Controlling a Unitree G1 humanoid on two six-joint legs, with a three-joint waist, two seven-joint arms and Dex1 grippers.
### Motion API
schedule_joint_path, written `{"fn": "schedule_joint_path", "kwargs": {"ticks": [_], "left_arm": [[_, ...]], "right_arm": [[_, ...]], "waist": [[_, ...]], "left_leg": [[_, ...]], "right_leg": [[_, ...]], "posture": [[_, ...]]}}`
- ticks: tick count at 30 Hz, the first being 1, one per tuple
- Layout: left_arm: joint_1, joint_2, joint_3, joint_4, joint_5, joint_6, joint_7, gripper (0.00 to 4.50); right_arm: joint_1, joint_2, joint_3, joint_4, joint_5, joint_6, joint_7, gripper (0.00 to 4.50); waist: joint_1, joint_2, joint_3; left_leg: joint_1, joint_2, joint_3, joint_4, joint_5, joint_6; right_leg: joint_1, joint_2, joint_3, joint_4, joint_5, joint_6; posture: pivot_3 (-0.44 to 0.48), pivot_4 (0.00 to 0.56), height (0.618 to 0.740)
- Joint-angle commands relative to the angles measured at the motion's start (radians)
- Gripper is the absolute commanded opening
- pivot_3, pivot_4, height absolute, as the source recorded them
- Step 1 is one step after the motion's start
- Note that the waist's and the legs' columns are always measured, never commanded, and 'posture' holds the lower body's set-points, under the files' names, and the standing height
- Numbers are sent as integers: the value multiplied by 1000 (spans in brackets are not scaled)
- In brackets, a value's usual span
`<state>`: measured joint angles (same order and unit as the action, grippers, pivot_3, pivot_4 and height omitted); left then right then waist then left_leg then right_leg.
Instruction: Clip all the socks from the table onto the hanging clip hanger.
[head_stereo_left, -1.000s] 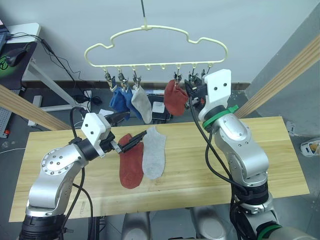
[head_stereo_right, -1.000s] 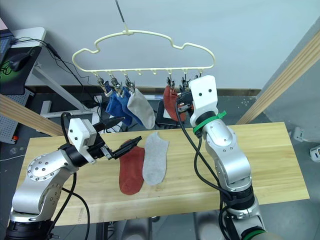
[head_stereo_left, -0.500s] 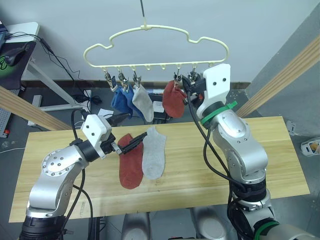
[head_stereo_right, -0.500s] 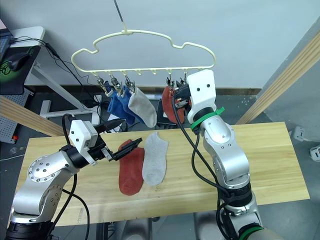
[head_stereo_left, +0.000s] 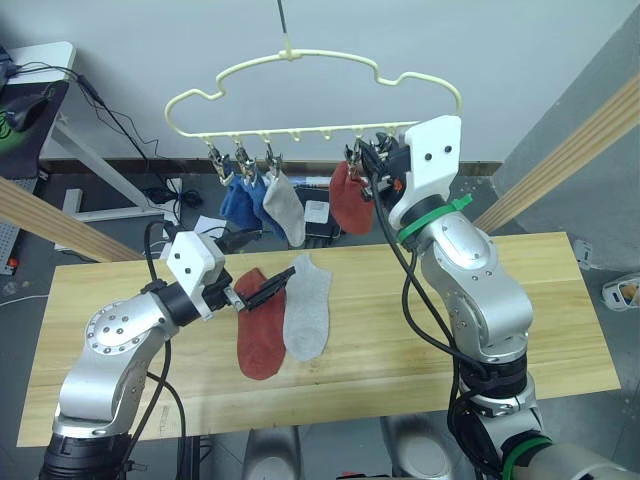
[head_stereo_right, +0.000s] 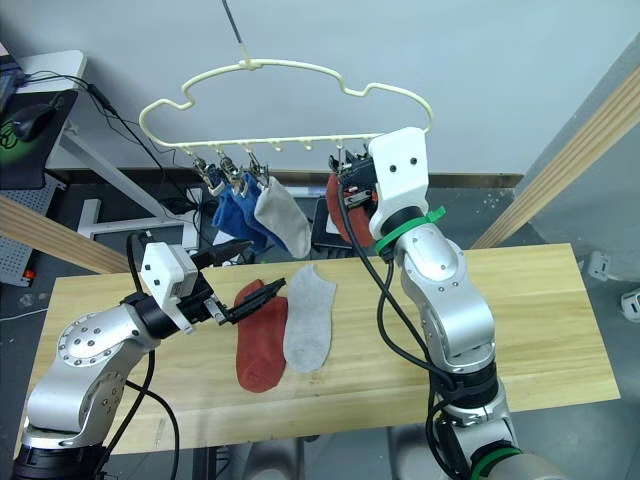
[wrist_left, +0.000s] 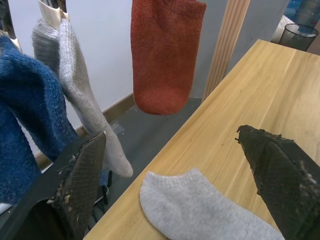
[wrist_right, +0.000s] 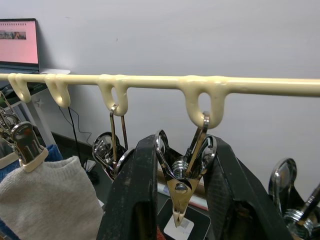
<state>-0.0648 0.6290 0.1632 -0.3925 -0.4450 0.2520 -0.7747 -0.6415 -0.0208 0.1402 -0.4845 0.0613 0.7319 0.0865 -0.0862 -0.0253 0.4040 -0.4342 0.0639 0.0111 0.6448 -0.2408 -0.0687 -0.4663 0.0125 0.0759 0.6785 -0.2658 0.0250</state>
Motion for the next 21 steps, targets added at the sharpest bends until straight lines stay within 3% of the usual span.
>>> {"fn": "schedule_joint_path", "kwargs": {"ticks": [1, 21], "left_arm": [[17, -3, 5, -43, -8, -9, 1, 4500], [30, -5, 1, -39, -9, -18, -9, 4500]], "right_arm": [[-16, 14, -6, -30, 6, -20, -5, 1266], [4, 32, -12, -61, 8, -14, -14, 1266]], "waist": [[0, 0, 0], [0, 0, 0]], "left_leg": [[0, 0, 0, 0, 0, 0], [0, 0, 0, 0, 0, 0]], "right_leg": [[0, 0, 0, 0, 0, 0], [0, 0, 0, 0, 0, 0]], "posture": [[-139, 445, 740], [-141, 442, 740]]}}
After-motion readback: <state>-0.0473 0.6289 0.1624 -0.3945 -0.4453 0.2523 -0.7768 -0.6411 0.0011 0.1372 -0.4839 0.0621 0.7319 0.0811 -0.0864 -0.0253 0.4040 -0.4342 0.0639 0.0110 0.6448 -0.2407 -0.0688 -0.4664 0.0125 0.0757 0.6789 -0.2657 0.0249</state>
